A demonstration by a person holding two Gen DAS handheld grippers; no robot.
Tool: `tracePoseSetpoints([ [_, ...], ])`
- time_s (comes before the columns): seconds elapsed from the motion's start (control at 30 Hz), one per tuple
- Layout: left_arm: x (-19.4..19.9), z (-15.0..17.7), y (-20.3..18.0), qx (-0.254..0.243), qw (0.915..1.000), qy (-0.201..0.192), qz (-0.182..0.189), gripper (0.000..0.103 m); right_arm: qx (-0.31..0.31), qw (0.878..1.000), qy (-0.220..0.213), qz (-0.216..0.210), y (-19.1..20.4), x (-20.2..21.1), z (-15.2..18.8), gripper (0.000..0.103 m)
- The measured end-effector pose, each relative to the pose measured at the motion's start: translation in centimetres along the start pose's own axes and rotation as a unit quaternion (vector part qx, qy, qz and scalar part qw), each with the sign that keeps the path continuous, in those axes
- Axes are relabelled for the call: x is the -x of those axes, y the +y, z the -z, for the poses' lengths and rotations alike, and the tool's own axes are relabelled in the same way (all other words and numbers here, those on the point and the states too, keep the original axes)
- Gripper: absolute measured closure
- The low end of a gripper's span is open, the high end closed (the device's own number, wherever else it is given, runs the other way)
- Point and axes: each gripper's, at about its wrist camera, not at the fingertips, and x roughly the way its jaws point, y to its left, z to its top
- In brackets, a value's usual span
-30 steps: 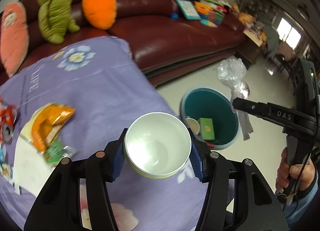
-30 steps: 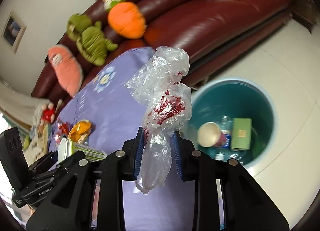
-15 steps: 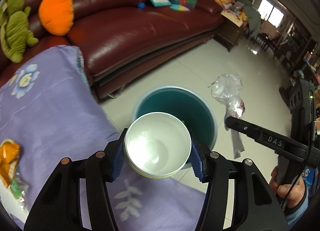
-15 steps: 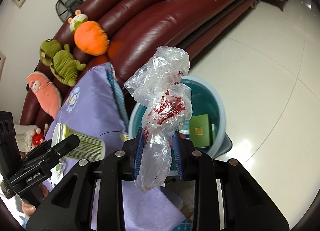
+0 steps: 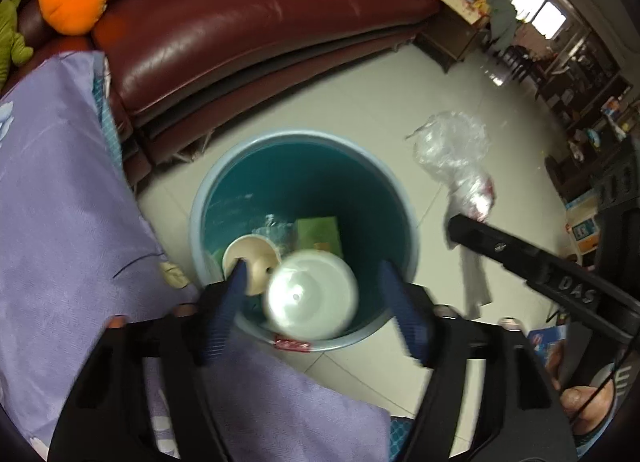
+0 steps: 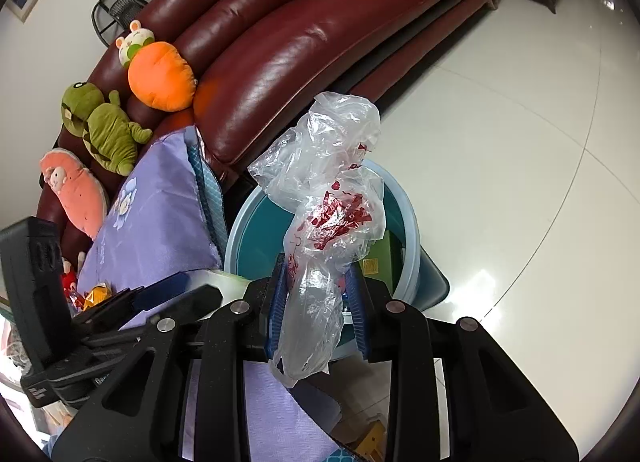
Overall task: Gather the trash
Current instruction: 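Carry the white cup and plastic bag over the teal bin and release both, then return to the table and grasp the green cookie packet with the right tool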
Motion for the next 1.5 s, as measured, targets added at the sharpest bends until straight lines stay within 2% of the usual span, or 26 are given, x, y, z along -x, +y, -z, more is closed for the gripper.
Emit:
tracePoseSetpoints([
  [0.03,0.1,0.1,0.2,0.001,1.0000,-0.005,-0.007,0.021,0.001,1.000,0.001,0.000,0.0,-0.1,0.0,0.074],
  [0.13,0.7,0.6,0.9,-0.002,0.9996,-0.011,-0.025,0.018,0.007,1.000,0.005,0.000,0.5,-0.5,-0.1,0.074],
  [0.3,1.8,1.9,2.5,0.000,0.9986,-0.018,-0.050,0.018,0.017,1.000,0.009,-0.001,1.6,-1.0,-0.2,0.074],
  [0.47,3.1,3.0,4.7,0.023,0.9981,-0.023,-0.052,0.018,0.032,0.999,0.016,0.006,2.7,-1.7,-0.5,0.073],
  [0.5,3.3,3.1,5.1,0.028,0.9979,-0.025,-0.053,0.018,0.036,0.999,0.016,0.010,3.0,-2.0,-0.5,0.067],
  [0.53,3.7,3.3,5.6,0.033,0.9977,-0.026,-0.053,0.018,0.037,0.999,0.016,0.013,3.2,-2.1,-0.5,0.053],
  [0.6,4.2,3.6,6.3,0.039,0.9974,-0.028,-0.054,0.018,0.039,0.999,0.017,0.021,3.6,-2.5,-0.6,0.040],
  [0.67,4.7,4.0,7.1,0.048,0.9969,-0.029,-0.055,0.018,0.039,0.999,0.020,0.024,3.9,-2.8,-0.5,0.040],
  [0.9,6.0,5.2,9.1,0.073,0.9955,-0.034,-0.049,0.018,0.039,0.998,0.028,0.040,4.9,-2.7,-0.1,0.029],
  [1.2,9.4,7.5,11.2,0.098,0.9920,-0.062,-0.049,0.018,0.070,0.996,0.034,0.045,8.8,-1.8,1.0,0.027],
  [1.5,14.7,11.8,17.0,0.160,0.9802,-0.097,-0.065,0.018,0.124,0.991,0.043,0.029,15.8,-1.9,3.4,0.027],
])
